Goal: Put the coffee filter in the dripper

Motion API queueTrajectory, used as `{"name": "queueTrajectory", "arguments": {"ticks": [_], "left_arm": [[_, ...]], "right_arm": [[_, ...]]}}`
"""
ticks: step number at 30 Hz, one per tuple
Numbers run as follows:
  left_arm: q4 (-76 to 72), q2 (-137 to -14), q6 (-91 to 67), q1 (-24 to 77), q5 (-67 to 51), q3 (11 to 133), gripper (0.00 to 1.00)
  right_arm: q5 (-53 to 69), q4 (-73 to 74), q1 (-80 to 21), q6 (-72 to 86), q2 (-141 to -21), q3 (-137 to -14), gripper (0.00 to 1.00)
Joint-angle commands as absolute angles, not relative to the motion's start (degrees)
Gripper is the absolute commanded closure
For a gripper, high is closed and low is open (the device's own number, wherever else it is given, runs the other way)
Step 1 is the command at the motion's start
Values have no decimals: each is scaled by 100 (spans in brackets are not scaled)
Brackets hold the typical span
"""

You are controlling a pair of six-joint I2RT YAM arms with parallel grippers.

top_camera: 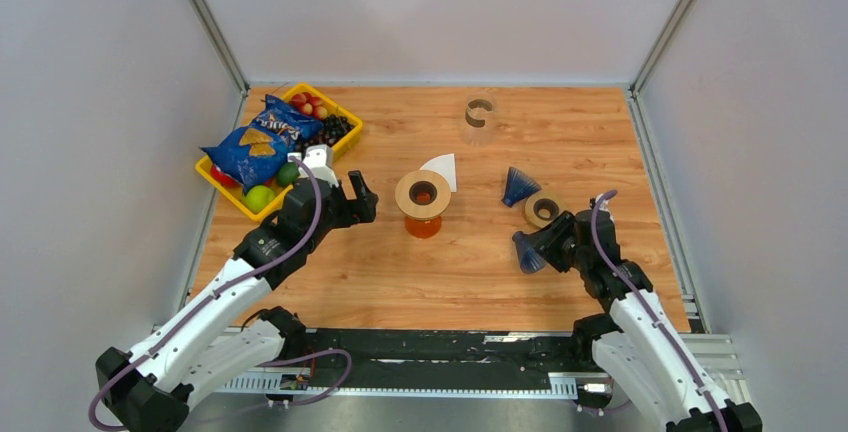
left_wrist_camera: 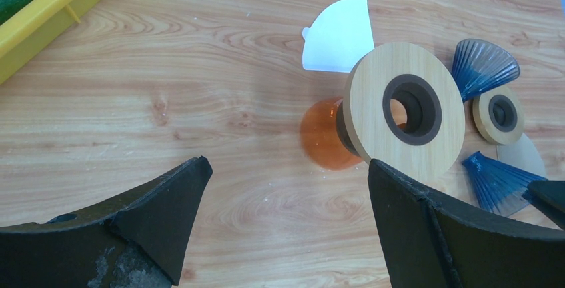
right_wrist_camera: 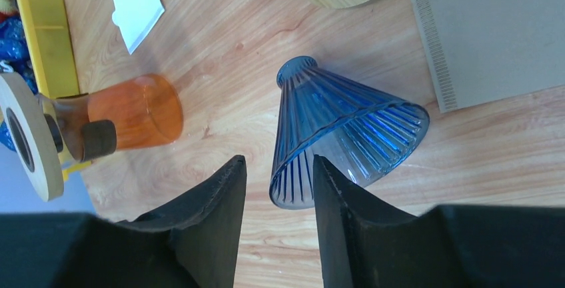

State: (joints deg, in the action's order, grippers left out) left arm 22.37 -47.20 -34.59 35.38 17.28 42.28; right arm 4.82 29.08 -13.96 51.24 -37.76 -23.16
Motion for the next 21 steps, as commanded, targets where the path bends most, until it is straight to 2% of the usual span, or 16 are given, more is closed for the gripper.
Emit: {"name": "queueTrajectory", "arguments": {"ticks": [1,6,12,15,21], "left_arm": [[2248,-4666,-3370,3542,1791,4443,0],[2267,-4667,-3386,3543,1763,4443,0],[2320,-4665,-3406,3544,1773,4415,0],[2320,-4692,-3402,3542,1759,4412,0],[2335,-4726,-3438,3542,1758,4404,0]], "right_arm": [[183,2220,-1458,5464,-3912,-2165,57],[80,1987,-1641,5547,-4126,-2130,63],[2,1977,-1835,5314,-3974,-2290,90],[172,1975,-1914,4854,-3931,-2472,99],[555,2014,-2401,3558,-4066,-3216,100]]}}
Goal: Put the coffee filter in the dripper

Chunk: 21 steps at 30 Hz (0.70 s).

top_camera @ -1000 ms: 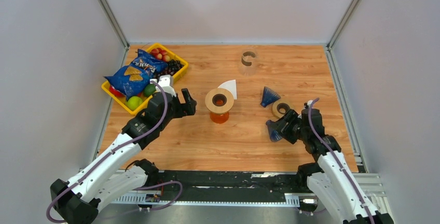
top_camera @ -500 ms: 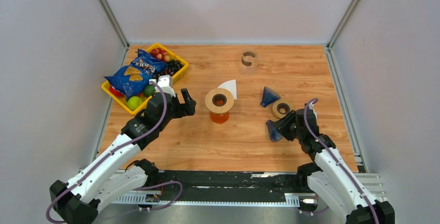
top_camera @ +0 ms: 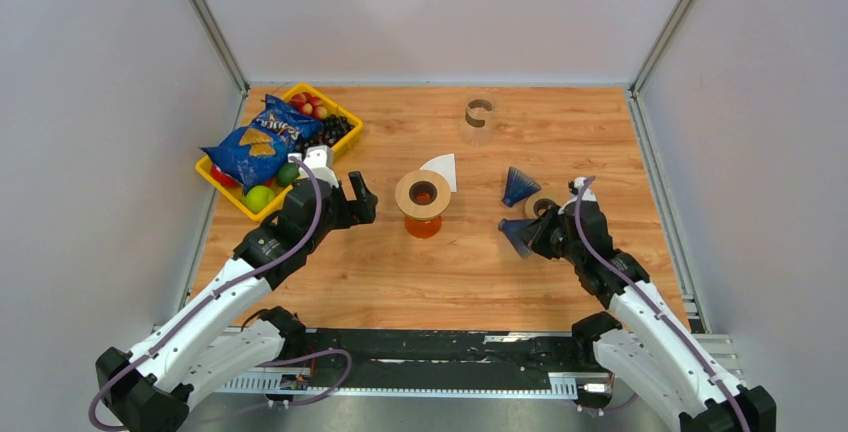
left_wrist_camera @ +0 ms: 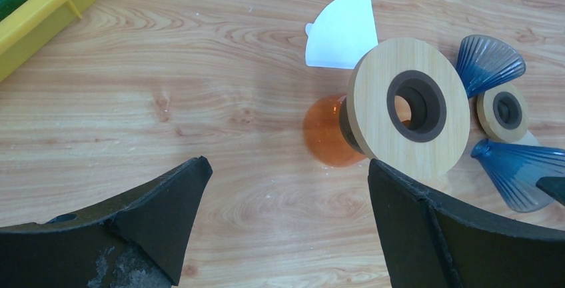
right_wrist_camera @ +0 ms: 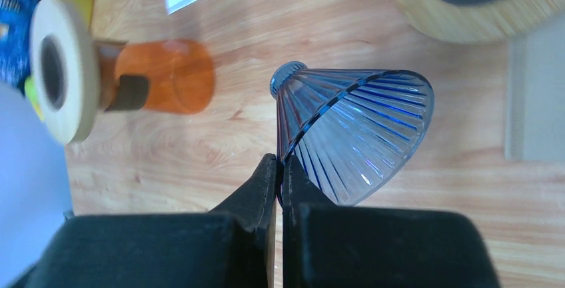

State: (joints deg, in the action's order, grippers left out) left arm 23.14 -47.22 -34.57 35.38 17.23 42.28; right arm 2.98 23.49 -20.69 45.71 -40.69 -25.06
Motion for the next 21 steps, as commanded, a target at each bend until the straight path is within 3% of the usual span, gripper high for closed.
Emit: {"name": "queueTrajectory", "arguments": {"ticks": [1,8,16,21], "left_arm": [[2331,-4732,-3437,3542,1762,4404,0],[2453,-4855,-3486,3543,1673,4556,0],[2590,-4799,-3696,3543,1538,4488,0],[2795,-4539,-3838,3546,1695,4403,0]], "right_arm": [[497,2030,-2522,3337,-4083,-3387,100],[275,2183,-3409,1237,-4514,-4849,100],[-890,2104,-5687,-3678,-5685,-5933,100],[-1303,2323,-6212,-5861,-6396,-6294,100]]}}
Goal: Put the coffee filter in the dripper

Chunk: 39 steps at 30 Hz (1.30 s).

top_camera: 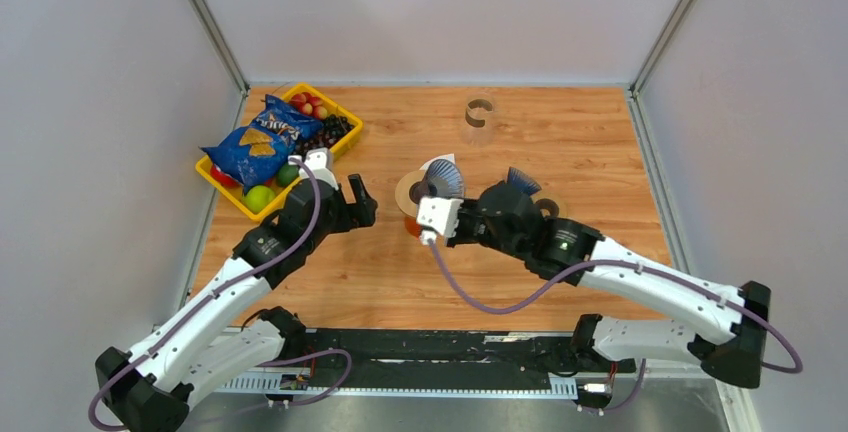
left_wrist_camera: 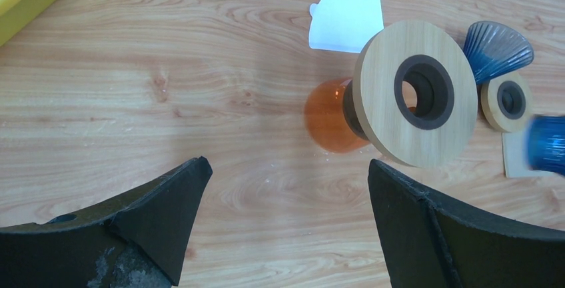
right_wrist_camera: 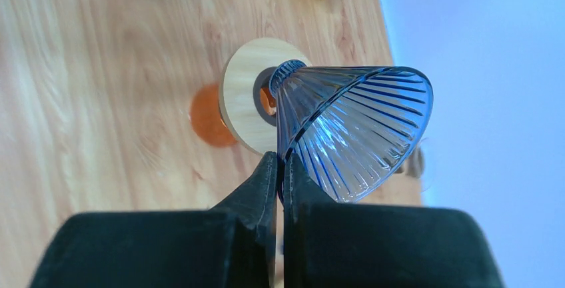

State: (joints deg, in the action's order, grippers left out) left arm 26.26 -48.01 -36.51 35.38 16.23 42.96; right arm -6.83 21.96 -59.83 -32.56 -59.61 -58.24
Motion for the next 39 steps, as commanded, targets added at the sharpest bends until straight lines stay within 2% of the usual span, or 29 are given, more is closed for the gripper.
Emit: {"name": "queueTrajectory", "arguments": {"ticks": [1,13,39], "left_arm": [[2850,-4442,-3857,3543,1713,4386,0],[2994,-4018,-4079,3542,1784,4115,0],[2988,-4269,-4074,3542,1927,4179,0]], "right_arm": [[-1305,2452,-6222,-5977,-6600,-6456,100],[-1066,3088,-6262,-7102,-7303,-7031,100],[-998,3222,-5981,-7180,-8044,-7073,96]]}}
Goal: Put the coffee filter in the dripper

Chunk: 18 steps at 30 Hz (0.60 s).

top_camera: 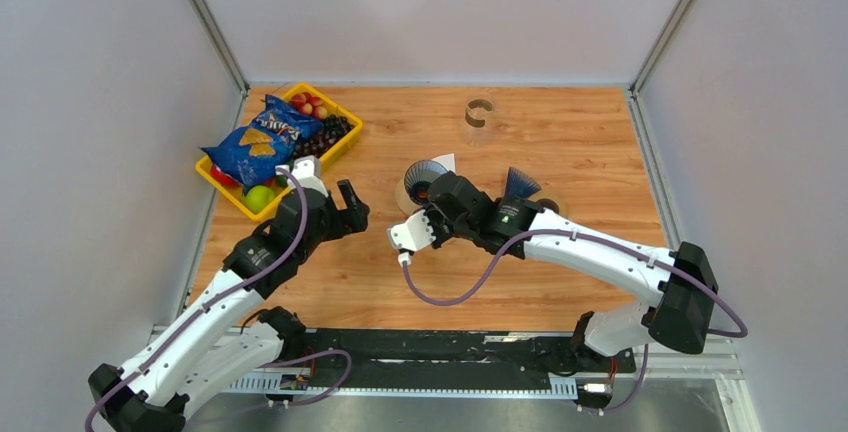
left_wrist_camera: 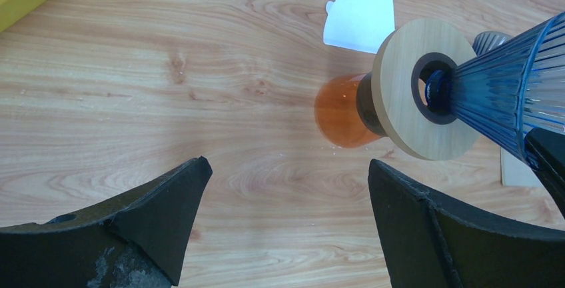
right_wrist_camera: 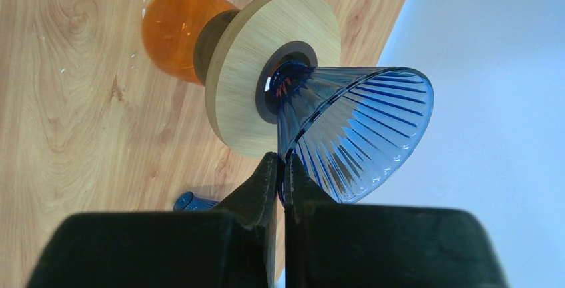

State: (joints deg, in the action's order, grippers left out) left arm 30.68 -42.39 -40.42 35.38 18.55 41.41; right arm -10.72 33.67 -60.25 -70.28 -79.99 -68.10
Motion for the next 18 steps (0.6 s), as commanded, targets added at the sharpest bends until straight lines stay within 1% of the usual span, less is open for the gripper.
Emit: {"name": "queueTrajectory", "arguments": {"ticks": [1,7,12,15,18], "left_arm": [[2988,-4275,-4070,3542,1936,4173,0],[2983,-4299,-4074,3549,1953,4161,0],[3057,-4286,-4040,3543,2018,4183,0],[3084,-4261,-4041,3544,2055,4188,0],[3096,-4252,-4028,3544,2059,4199,0]], "right_arm": [[-995,3218,-5980,-7188,-8058,-7066,95],[-862,3216,-5959,-7213,-8086,-7049,91],[-799,3219,-5960,-7225,-8077,-7031,89],[-790,3217,-5961,-7227,-8086,-7034,85],[-752,3229,-5962,-7225,-8084,-7032,77]]}}
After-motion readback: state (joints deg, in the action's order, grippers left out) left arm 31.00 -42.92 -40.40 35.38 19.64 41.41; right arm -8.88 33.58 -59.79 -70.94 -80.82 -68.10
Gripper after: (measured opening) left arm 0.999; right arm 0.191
